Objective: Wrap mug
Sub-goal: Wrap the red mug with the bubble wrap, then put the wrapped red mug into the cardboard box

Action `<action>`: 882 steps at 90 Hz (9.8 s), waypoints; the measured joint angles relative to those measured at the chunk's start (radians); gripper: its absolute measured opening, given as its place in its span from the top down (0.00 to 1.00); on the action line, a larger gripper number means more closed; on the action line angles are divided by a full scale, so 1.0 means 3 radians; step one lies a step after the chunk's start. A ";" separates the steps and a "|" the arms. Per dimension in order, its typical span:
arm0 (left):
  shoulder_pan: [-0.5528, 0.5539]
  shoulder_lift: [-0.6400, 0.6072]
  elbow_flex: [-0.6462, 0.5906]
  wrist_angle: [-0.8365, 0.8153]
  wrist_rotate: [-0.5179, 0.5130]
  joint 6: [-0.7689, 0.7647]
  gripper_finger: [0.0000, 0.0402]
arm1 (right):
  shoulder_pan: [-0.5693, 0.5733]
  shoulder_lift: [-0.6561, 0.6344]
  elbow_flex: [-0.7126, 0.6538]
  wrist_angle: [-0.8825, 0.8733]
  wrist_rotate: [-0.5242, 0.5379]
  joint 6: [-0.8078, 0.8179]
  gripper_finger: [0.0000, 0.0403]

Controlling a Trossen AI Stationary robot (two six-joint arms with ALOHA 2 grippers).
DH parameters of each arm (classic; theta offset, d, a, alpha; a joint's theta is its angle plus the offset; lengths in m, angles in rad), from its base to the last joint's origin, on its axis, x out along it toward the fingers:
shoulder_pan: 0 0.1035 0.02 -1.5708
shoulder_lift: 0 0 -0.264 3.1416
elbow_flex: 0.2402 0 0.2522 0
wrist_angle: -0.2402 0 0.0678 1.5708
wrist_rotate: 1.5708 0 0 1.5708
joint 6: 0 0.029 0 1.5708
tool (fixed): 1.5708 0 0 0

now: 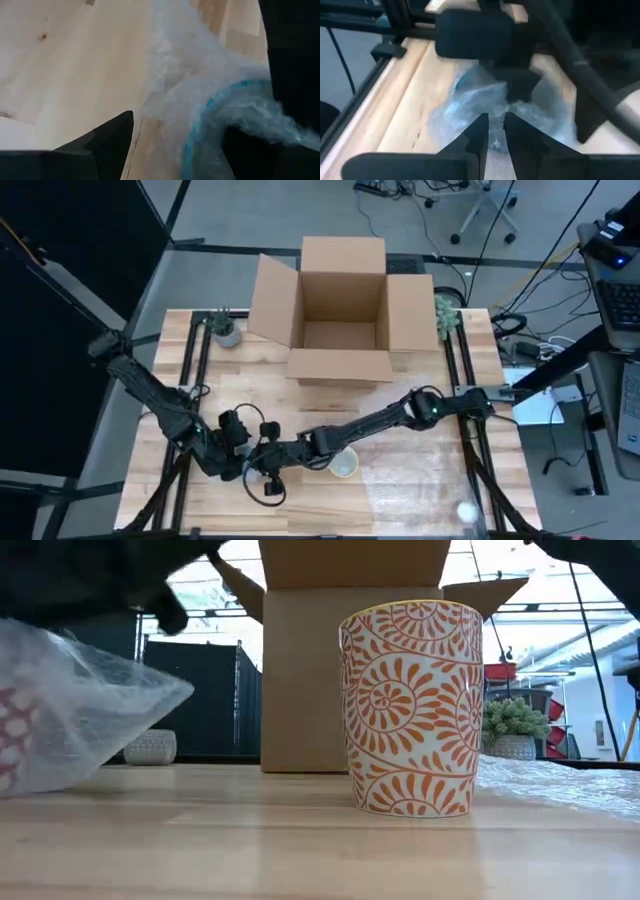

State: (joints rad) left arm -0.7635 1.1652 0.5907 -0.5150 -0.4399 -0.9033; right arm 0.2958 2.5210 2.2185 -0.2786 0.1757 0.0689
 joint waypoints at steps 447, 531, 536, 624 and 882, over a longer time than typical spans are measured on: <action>-0.0147 0.0019 0.0357 -0.0908 0.0280 -0.0576 0.33 | -0.0198 0.0010 -0.0025 0.0371 -0.0125 0.0242 0.61; -0.0137 0.0020 0.0297 -0.0894 0.0302 -0.0725 0.33 | -0.0135 0.0063 -0.0003 0.0266 -0.0114 0.0428 0.61; -0.0097 0.0035 0.0217 -0.0817 0.0329 -0.0725 0.33 | -0.0136 0.0068 -0.0005 0.0315 -0.0111 0.0420 0.61; 0.0003 -0.0005 0.0572 -0.0503 0.0347 -0.0118 0.95 | 0.0267 -0.0898 -0.0016 -0.1423 0.0016 0.0340 0.61; 0.3684 0.3384 0.4190 -0.1085 0.1080 0.4378 0.83 | 0.2218 -0.0846 -0.0013 -0.3973 0.2221 0.5327 0.61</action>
State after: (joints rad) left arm 0.3416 2.1803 1.8477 -0.8406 -0.1158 0.4099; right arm 0.9611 2.2673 2.2147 -1.4704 0.8420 1.6670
